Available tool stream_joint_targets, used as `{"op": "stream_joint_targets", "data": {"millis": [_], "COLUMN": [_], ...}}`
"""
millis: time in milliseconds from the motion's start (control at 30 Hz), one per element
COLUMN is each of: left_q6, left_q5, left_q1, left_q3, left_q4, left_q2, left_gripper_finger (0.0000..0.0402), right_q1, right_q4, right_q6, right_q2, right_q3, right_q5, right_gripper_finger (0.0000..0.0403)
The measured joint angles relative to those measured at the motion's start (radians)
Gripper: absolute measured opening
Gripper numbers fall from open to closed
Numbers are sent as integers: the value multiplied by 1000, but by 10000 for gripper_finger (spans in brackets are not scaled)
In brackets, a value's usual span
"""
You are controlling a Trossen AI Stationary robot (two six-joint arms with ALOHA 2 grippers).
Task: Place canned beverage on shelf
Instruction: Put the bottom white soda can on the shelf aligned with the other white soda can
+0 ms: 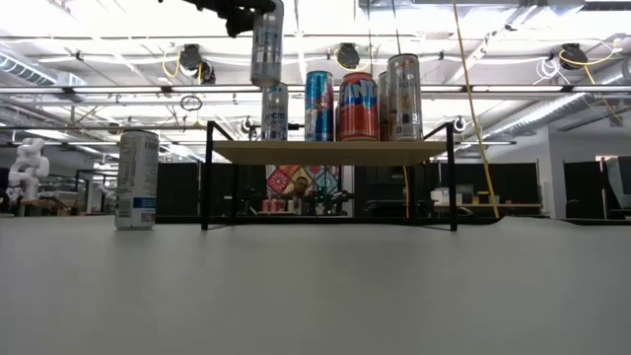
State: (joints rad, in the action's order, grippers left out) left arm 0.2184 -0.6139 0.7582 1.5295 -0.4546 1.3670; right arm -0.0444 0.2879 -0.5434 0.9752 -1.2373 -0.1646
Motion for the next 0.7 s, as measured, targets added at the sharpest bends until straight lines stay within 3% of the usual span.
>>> {"op": "stream_joint_targets", "data": {"millis": [333, 700], "left_q6": [76, 76], "left_q5": [-39, -70], "left_q1": [-1, 6], "left_q3": [2, 2], "left_q4": [6, -8], "left_q2": [9, 47], "left_gripper_finger": [279, 222], "right_q1": [0, -1], "right_q4": [1, 0], "right_q6": [8, -15], "right_q2": [0, 0], "right_q3": [0, 0], "right_q5": [0, 9], "right_gripper_finger": [354, 354]}}
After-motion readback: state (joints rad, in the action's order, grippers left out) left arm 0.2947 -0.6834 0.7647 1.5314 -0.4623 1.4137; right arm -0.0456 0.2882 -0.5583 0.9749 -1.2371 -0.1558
